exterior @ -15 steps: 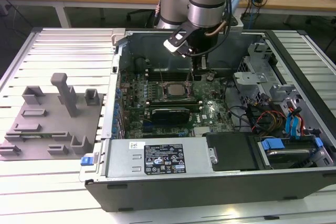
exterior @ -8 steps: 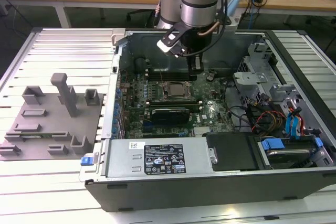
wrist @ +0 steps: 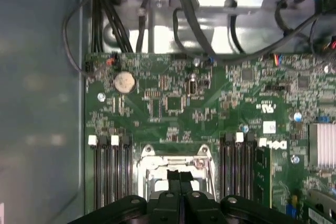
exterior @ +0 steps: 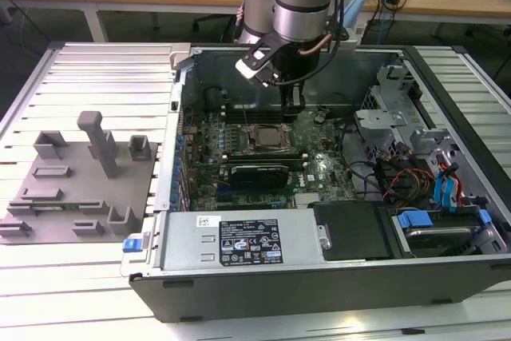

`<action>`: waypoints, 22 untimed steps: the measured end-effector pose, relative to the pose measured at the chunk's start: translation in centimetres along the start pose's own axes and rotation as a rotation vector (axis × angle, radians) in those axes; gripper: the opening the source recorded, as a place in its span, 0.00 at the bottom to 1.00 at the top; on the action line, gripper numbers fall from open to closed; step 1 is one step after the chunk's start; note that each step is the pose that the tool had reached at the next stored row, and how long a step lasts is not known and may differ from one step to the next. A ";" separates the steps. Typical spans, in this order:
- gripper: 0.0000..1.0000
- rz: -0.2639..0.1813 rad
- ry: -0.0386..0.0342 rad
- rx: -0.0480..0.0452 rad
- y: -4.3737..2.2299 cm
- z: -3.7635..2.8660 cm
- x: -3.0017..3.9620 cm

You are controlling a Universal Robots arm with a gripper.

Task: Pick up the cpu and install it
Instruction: 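Close the cpu cover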

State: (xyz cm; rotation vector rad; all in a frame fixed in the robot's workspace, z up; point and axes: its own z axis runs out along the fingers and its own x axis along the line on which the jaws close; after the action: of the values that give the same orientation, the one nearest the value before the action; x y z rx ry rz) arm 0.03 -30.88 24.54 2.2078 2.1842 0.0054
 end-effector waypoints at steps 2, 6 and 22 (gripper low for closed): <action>0.11 0.000 0.0000 0.0000 0.00 0.00 0.00; 0.11 0.000 0.0002 -0.0003 -0.33 0.04 0.00; 0.11 -0.024 0.0007 -0.0022 -2.14 0.73 -0.01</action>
State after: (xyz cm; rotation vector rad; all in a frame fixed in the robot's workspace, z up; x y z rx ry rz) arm -2.09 -30.89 23.75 2.1812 2.2093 0.0080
